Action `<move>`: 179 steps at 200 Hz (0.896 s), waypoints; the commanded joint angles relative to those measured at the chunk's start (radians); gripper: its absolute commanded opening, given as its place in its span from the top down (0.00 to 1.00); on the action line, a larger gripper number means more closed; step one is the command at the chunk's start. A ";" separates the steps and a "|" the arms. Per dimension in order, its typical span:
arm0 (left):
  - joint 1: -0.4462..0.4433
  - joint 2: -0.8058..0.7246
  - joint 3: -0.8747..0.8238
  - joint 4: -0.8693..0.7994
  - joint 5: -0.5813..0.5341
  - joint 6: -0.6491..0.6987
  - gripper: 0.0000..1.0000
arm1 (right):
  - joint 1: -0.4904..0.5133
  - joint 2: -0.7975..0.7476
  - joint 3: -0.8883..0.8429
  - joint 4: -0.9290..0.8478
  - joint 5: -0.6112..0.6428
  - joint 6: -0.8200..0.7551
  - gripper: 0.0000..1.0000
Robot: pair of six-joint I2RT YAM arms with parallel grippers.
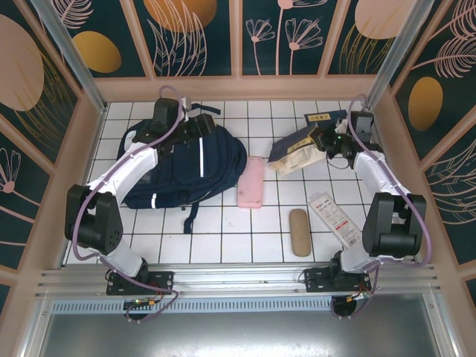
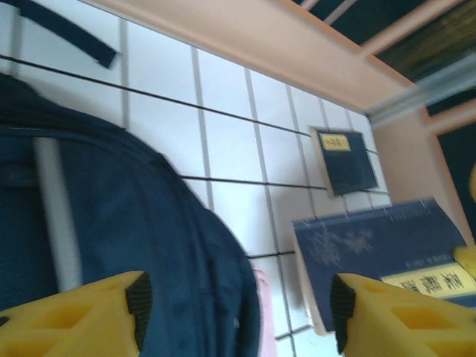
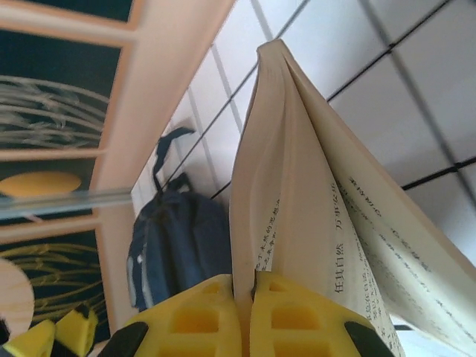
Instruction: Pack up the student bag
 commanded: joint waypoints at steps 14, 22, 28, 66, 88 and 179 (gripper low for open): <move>-0.003 0.035 0.087 -0.026 0.096 0.158 0.18 | 0.079 -0.042 0.133 -0.096 -0.139 -0.187 1.00; -0.002 0.035 0.101 -0.031 0.078 0.200 0.18 | 0.087 -0.048 0.139 -0.092 -0.185 -0.205 1.00; -0.002 0.039 0.112 -0.036 0.084 0.225 0.18 | 0.097 -0.055 0.142 -0.082 -0.223 -0.218 1.00; -0.002 0.104 0.149 0.036 0.376 0.209 0.20 | 0.141 -0.071 0.162 -0.055 -0.367 -0.251 1.00; -0.002 0.131 0.113 0.138 0.563 0.152 0.20 | 0.167 -0.069 0.163 -0.021 -0.432 -0.235 1.00; -0.053 0.186 0.034 0.315 0.749 0.044 0.25 | 0.204 -0.085 0.155 0.065 -0.511 -0.169 1.00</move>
